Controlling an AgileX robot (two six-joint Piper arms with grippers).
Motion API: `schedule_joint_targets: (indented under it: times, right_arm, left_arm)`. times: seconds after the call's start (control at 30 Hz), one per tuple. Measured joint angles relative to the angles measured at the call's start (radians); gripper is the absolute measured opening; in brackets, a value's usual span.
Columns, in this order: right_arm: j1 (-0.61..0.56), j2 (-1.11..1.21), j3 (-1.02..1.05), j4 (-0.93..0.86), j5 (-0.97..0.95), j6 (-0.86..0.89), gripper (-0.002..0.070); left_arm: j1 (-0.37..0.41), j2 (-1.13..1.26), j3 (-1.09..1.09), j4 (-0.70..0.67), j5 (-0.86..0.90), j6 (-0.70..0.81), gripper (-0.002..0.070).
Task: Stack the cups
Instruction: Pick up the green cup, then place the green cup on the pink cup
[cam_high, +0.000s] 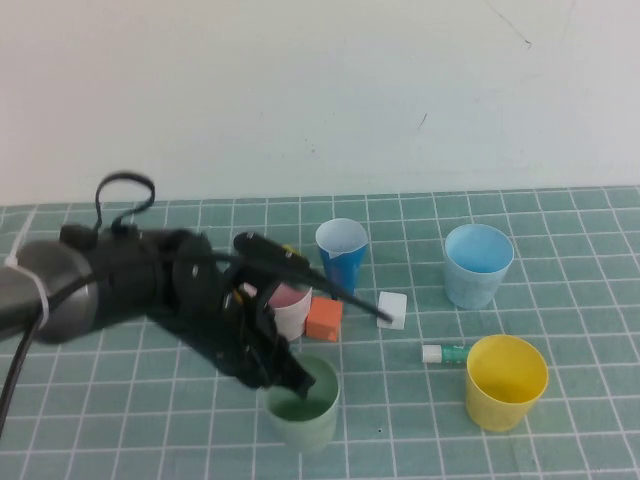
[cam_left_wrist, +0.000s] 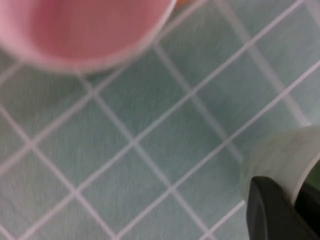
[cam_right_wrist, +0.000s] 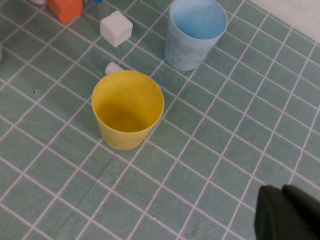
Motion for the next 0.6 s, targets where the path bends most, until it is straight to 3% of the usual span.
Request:
schedule_joint_targets:
  times: [0.23,0.6]
  right_arm:
    - [0.000,0.000,0.000,0.000,0.002,0.000,-0.0003]
    - [0.000,0.000,0.000,0.000,0.044,0.000,-0.0003]
  left_arm:
    - [0.000,0.000,-0.238,0.040,0.159,0.000,0.0011]
    - [0.009,0.001,-0.405,0.439,0.169,-0.213,0.0009]
